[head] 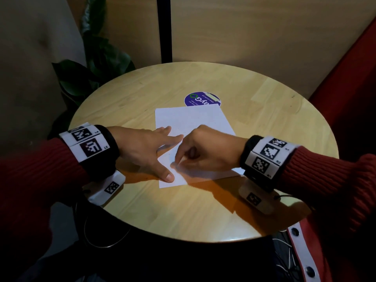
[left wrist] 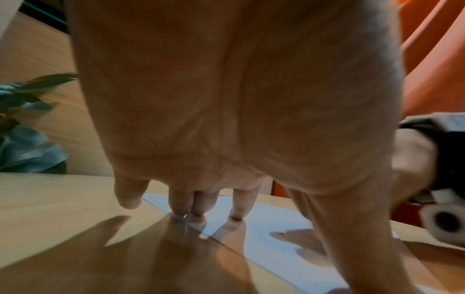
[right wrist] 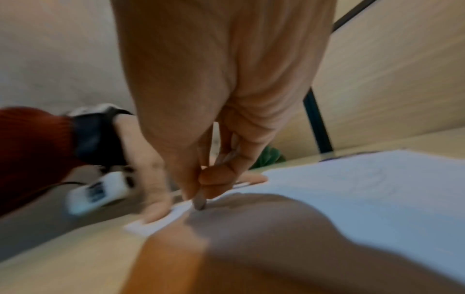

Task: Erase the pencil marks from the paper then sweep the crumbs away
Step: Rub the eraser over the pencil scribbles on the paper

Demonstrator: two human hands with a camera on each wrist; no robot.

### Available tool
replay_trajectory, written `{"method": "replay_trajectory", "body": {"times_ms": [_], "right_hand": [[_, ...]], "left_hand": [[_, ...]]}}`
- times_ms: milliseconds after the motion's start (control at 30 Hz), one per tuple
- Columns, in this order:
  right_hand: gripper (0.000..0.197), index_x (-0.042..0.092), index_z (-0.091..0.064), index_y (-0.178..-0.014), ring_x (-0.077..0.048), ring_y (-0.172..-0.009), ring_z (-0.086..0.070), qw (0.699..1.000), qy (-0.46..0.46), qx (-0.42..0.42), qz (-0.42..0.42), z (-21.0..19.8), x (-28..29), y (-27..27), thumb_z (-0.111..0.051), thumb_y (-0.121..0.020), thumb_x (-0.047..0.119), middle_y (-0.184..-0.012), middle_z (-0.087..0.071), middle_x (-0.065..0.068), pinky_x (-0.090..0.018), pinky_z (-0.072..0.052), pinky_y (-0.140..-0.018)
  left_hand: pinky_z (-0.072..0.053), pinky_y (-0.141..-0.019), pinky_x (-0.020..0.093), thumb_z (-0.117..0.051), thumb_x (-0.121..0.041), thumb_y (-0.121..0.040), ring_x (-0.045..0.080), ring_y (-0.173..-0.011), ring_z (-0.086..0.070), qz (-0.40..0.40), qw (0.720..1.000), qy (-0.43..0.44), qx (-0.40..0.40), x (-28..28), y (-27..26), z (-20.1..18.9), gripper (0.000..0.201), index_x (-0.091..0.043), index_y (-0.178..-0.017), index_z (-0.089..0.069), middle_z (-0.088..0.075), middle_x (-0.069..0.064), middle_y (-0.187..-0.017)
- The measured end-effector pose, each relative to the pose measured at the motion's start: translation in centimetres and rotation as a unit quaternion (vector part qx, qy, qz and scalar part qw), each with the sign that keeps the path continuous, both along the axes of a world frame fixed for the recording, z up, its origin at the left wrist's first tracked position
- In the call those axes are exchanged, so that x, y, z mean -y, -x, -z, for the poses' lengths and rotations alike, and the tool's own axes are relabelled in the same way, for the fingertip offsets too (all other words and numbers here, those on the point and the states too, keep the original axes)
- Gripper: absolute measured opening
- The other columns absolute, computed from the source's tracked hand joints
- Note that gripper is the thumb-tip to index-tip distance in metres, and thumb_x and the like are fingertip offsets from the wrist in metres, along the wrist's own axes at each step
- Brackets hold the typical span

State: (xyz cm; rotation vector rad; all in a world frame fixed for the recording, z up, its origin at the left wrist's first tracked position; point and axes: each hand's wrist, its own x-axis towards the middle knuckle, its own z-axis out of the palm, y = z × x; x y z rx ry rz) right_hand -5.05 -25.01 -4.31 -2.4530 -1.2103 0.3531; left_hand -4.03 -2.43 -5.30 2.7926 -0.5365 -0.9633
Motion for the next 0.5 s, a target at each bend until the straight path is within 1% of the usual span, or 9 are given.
{"method": "replay_trajectory", "body": {"times_ms": [67,100,167,200,267,333,367,433,500], "right_hand": [[0.014,0.020,-0.079,-0.083,-0.014,-0.059,-0.053,1.000,0.003,0.014,-0.019,0.2,-0.1,0.3,-0.067,-0.090,0.024,-0.063,-0.065,0.006,-0.024,-0.045,-0.061],[0.013,0.020,-0.079,-0.085,-0.013,-0.061,-0.054,0.999,0.016,0.042,0.000,0.2,0.0,-0.5,-0.067,-0.090,0.022,-0.068,-0.067,0.006,-0.026,-0.045,-0.063],[0.014,0.019,-0.079,-0.091,-0.019,-0.071,-0.060,0.993,0.041,0.093,0.052,0.4,0.3,-2.5,-0.065,-0.089,0.017,-0.079,-0.071,0.003,-0.030,-0.042,-0.068],[0.014,0.020,-0.079,-0.091,-0.018,-0.071,-0.060,0.993,0.040,0.096,0.061,0.4,0.4,-3.0,-0.065,-0.089,0.016,-0.080,-0.071,0.003,-0.029,-0.040,-0.067],[0.012,0.022,-0.079,-0.091,-0.009,-0.065,-0.057,0.998,0.021,0.047,0.034,0.4,0.3,-2.2,-0.067,-0.091,0.023,-0.075,-0.068,0.007,-0.025,-0.040,-0.064],[0.016,0.023,-0.080,-0.091,-0.009,-0.060,-0.056,1.000,0.007,-0.001,-0.009,0.3,0.2,-0.7,-0.067,-0.095,0.032,-0.067,-0.064,0.009,-0.022,-0.042,-0.060],[0.016,0.023,-0.079,-0.090,-0.010,-0.060,-0.056,1.000,0.006,0.000,-0.011,0.5,0.3,-0.6,-0.067,-0.096,0.032,-0.065,-0.062,0.009,-0.021,-0.041,-0.059],[0.014,0.021,-0.079,-0.092,-0.011,-0.066,-0.058,0.998,0.020,0.046,0.034,0.8,0.6,-1.9,-0.066,-0.095,0.026,-0.071,-0.062,0.011,-0.020,-0.037,-0.060],[0.014,0.019,-0.078,-0.095,-0.017,-0.075,-0.061,0.993,0.033,0.079,0.077,0.7,0.6,-2.9,-0.065,-0.093,0.018,-0.079,-0.065,0.010,-0.024,-0.040,-0.066]], "left_hand": [[-0.011,-0.135,0.046,-0.076,-0.088,-0.063,0.008,-0.164,0.018,0.003,1.000,0.002,-0.004,0.0,0.0,-0.1,0.126,-0.066,-0.161,0.000,0.022,-0.012,-0.178],[-0.011,-0.135,0.046,-0.077,-0.087,-0.064,0.009,-0.165,0.017,0.004,1.000,0.000,-0.003,0.1,0.0,-0.1,0.127,-0.067,-0.161,0.002,0.022,-0.013,-0.177],[-0.011,-0.135,0.046,-0.077,-0.086,-0.066,0.008,-0.165,0.016,0.001,1.000,-0.007,0.001,0.1,0.0,-0.2,0.129,-0.065,-0.162,0.006,0.022,-0.013,-0.178],[-0.011,-0.135,0.046,-0.078,-0.086,-0.066,0.009,-0.165,0.016,0.001,1.000,-0.008,0.002,0.1,0.0,-0.2,0.129,-0.065,-0.161,0.007,0.022,-0.012,-0.178],[-0.012,-0.135,0.047,-0.078,-0.086,-0.065,0.010,-0.165,0.016,0.002,1.000,-0.002,-0.001,0.0,0.1,-0.2,0.126,-0.069,-0.159,0.005,0.022,-0.012,-0.177],[-0.011,-0.135,0.047,-0.076,-0.090,-0.059,0.010,-0.165,0.016,0.001,1.000,0.000,-0.006,-0.1,0.1,-0.1,0.128,-0.070,-0.159,0.002,0.023,-0.014,-0.177],[-0.011,-0.135,0.047,-0.073,-0.092,-0.055,0.010,-0.165,0.016,0.000,1.000,-0.001,-0.005,-0.1,0.1,-0.1,0.131,-0.069,-0.159,0.002,0.023,-0.014,-0.177],[-0.012,-0.135,0.048,-0.072,-0.094,-0.055,0.010,-0.166,0.015,-0.004,1.000,-0.007,-0.002,-0.1,0.1,0.0,0.134,-0.067,-0.160,0.006,0.023,-0.015,-0.177],[-0.012,-0.135,0.047,-0.074,-0.091,-0.060,0.009,-0.165,0.015,-0.009,1.000,-0.013,0.000,0.1,0.0,-0.2,0.133,-0.065,-0.161,0.008,0.023,-0.015,-0.177]]}}
